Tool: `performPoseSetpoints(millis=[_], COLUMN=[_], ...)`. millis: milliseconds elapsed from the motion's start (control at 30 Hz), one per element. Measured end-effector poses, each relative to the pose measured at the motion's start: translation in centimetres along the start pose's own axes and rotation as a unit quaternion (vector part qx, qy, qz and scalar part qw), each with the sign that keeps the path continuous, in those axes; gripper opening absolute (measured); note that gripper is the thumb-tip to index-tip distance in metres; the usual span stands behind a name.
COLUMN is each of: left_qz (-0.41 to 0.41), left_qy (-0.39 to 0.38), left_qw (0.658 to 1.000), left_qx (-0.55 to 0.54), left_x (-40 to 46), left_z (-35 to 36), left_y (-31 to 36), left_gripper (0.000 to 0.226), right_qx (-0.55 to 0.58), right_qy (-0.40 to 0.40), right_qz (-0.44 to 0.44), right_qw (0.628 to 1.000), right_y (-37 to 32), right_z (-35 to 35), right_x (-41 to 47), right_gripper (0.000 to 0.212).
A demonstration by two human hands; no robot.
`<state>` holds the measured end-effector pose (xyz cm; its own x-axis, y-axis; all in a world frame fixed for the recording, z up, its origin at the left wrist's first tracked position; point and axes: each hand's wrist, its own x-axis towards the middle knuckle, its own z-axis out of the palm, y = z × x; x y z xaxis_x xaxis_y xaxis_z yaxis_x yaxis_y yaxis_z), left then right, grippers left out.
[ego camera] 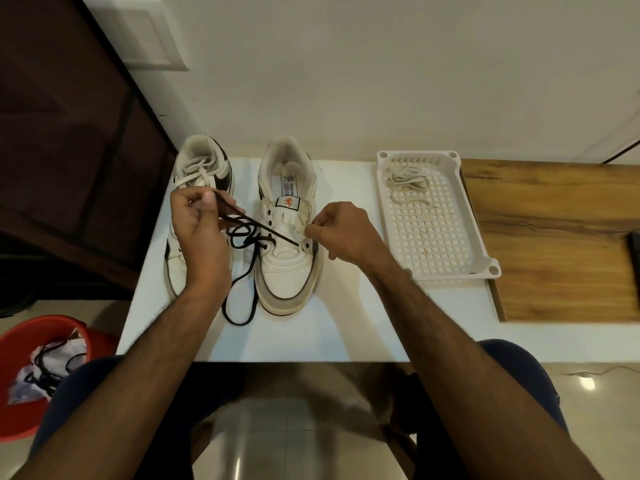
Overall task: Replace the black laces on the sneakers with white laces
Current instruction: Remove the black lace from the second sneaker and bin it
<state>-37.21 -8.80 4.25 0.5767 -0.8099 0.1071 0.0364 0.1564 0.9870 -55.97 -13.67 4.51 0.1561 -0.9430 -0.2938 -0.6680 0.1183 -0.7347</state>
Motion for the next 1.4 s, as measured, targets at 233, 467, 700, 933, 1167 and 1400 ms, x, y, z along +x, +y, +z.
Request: performPoseSetpoints(millis=[233, 467, 700, 933, 1167, 1400], left_qz=[-0.042, 0.126, 0.238, 0.148, 0.228, 0.131], left_qy=[0.087, -0.159, -0.264, -0.163, -0.206, -0.211], left_qw=[0.995, 0.941, 0.849, 0.975, 0.937, 0.956], left_qx=[-0.018, 0.271, 0.391, 0.014, -0.167, -0.158], left_x=[3.2, 1.7, 1.6, 1.9, 1.7, -0.2], left_z=[-2.9, -1.8, -2.3, -1.2, 0.2, 1.4], left_y=[1.5, 1.4, 0.6, 5.2, 11.5, 10.5], left_gripper=[0.015, 0.008, 0.019, 0.024, 0.026, 0.029], right_qx=[-0.024, -0.126, -0.158, -0.075, 0.06, 0.233], right_qy=[0.009, 0.053, 0.031, 0.007, -0.06, -0.14], right_qz=[0.007, -0.081, -0.197, -0.275, -0.238, -0.203], right_qw=[1.0, 0.987, 0.967, 0.959, 0.967, 0.941], right_y=[0.0, -0.7, -1.5, -3.1, -4.0, -4.7], right_z=[-0.3, 0.5, 2.6, 4.0, 3.1, 1.4], right_x=[-0.1, -1.0, -1.9, -2.5, -2.4, -2.9], right_gripper=[0.015, 0.019, 0.01, 0.042, 0.011, 0.072])
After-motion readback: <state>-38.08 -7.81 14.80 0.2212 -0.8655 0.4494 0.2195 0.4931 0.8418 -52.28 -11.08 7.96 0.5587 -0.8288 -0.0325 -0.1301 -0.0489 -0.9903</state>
